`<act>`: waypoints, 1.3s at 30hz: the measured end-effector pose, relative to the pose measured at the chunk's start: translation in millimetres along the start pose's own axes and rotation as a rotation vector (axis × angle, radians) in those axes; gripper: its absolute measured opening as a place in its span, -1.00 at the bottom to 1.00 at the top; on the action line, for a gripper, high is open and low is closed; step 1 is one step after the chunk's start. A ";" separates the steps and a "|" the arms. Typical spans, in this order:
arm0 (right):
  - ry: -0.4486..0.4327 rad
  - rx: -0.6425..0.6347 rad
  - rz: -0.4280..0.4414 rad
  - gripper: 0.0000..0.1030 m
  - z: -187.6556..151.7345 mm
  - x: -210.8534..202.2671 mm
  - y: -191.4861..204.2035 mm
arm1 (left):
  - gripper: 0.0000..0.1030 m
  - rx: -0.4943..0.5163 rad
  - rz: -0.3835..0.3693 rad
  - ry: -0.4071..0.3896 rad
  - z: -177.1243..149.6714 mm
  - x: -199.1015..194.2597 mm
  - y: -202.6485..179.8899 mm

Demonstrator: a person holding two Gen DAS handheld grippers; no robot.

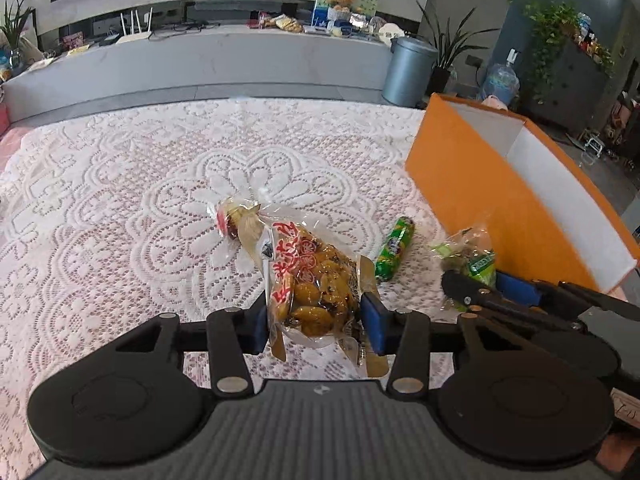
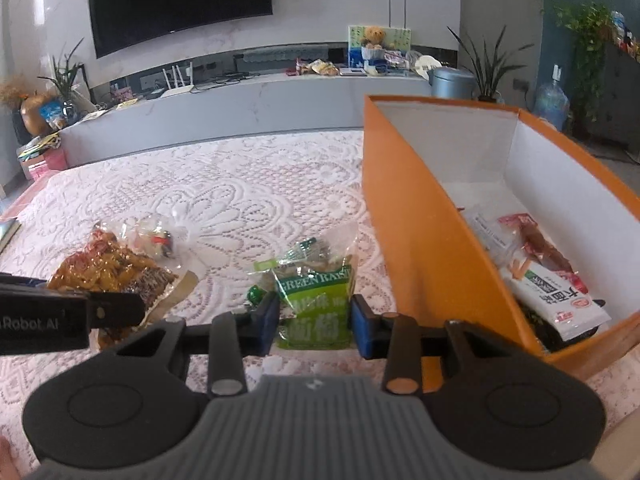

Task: Organize snacks
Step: 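Grasp the green pea bag with the right tool while the left tool grasps the peanut bag, then carry both bags over the orange box and open both tools to drop them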

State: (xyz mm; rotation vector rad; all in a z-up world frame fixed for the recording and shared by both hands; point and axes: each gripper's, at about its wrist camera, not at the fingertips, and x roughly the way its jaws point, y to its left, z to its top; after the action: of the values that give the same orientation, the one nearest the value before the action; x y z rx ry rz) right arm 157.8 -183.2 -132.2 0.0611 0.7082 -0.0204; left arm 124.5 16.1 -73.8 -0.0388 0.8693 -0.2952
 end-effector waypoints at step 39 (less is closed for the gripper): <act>-0.176 0.080 -0.057 -0.29 50.3 -140.1 -149.7 | 0.01 0.383 -0.202 -0.158 60.8 -28.5 -179.5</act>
State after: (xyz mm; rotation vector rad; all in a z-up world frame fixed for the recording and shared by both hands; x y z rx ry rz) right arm 78.2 -336.0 -10.3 0.1138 0.5332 -0.1077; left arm 110.2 -153.4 14.2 0.2051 0.6416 -0.6357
